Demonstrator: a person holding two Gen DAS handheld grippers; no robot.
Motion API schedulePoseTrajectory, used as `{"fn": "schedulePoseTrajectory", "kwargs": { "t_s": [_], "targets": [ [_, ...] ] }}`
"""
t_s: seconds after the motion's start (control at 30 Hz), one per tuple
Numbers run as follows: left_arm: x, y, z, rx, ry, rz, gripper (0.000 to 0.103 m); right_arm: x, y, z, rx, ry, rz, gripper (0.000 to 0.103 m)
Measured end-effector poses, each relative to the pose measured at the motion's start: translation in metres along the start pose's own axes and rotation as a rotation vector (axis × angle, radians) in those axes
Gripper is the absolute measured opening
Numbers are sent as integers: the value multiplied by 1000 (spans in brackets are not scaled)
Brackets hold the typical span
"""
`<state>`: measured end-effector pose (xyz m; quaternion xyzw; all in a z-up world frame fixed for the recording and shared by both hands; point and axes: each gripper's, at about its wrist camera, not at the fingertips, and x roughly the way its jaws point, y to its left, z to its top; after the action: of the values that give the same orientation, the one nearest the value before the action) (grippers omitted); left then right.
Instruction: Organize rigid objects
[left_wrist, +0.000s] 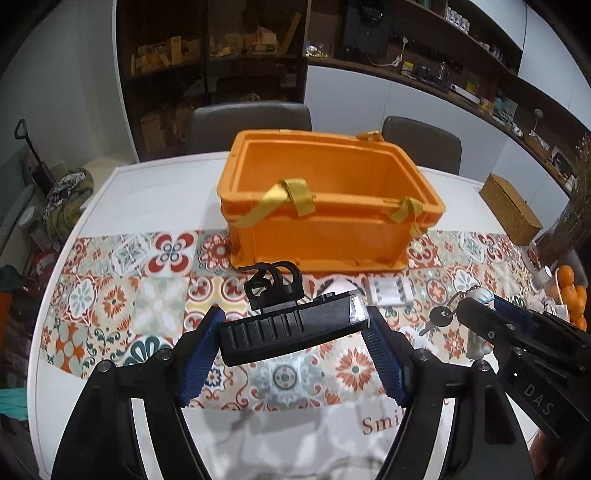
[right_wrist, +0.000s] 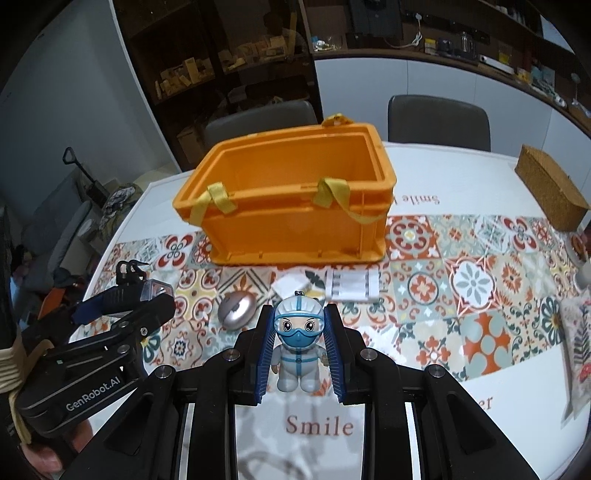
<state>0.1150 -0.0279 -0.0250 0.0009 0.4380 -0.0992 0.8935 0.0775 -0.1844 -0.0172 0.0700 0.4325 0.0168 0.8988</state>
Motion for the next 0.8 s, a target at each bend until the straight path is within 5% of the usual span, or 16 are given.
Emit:
{"fn": "schedulePoseTrajectory", "kwargs": {
  "t_s": [0.8],
  "targets": [
    [0, 3, 71, 13, -89, 4, 75, 6, 14, 69, -10, -94, -3, 27]
  ]
}}
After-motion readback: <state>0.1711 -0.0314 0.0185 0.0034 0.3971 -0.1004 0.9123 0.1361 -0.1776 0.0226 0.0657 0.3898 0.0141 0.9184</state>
